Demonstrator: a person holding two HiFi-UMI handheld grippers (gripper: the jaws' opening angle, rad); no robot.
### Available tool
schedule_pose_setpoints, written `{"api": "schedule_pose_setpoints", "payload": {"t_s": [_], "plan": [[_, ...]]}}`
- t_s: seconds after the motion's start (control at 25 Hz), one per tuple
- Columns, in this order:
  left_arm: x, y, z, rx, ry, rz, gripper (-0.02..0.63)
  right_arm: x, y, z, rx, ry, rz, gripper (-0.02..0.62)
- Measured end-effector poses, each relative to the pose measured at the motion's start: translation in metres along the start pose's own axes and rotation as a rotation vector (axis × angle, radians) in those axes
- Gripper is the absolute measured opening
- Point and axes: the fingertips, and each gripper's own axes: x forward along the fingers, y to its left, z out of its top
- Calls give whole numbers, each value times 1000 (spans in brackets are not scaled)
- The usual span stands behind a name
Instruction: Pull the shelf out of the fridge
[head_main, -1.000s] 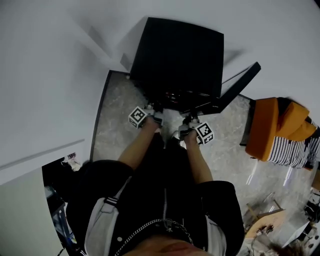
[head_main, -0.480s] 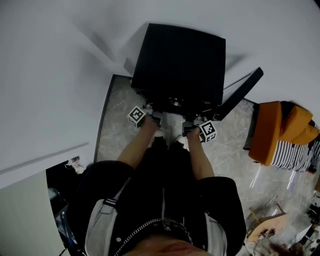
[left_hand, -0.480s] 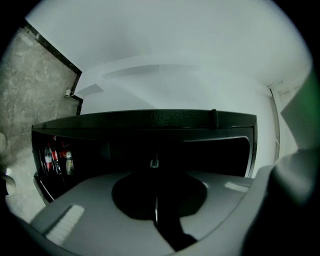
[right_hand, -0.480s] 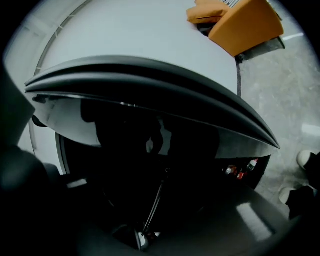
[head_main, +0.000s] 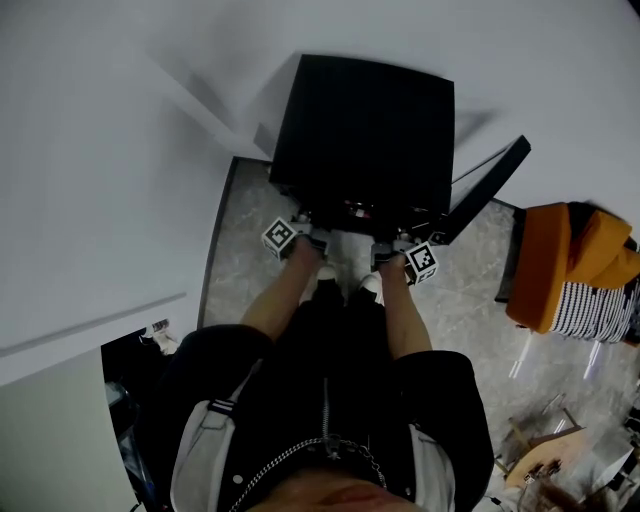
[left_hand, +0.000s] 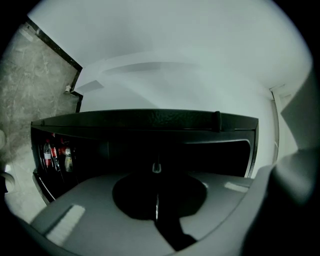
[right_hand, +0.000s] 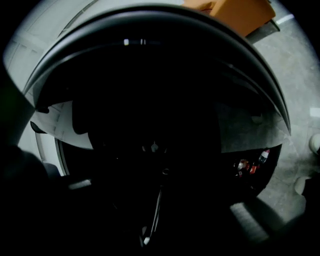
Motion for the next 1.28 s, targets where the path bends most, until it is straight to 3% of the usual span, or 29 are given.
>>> {"api": "schedule_pose_setpoints", "payload": {"t_s": [0.48, 0.76, 0.92, 1.28], "plan": [[-31, -6, -5, 27, 3, -23, 21, -31, -1, -9, 65, -16, 39, 15], [-51, -1, -7, 30, 30, -27, 21, -55, -2, -17, 66, -34, 50, 15], [-64, -9, -9, -9, 44, -51, 23, -69, -1, -26, 63, -53, 51, 15], [-95, -4, -13, 7, 55, -60, 23, -98, -2, -38, 56, -49, 77, 17]]}}
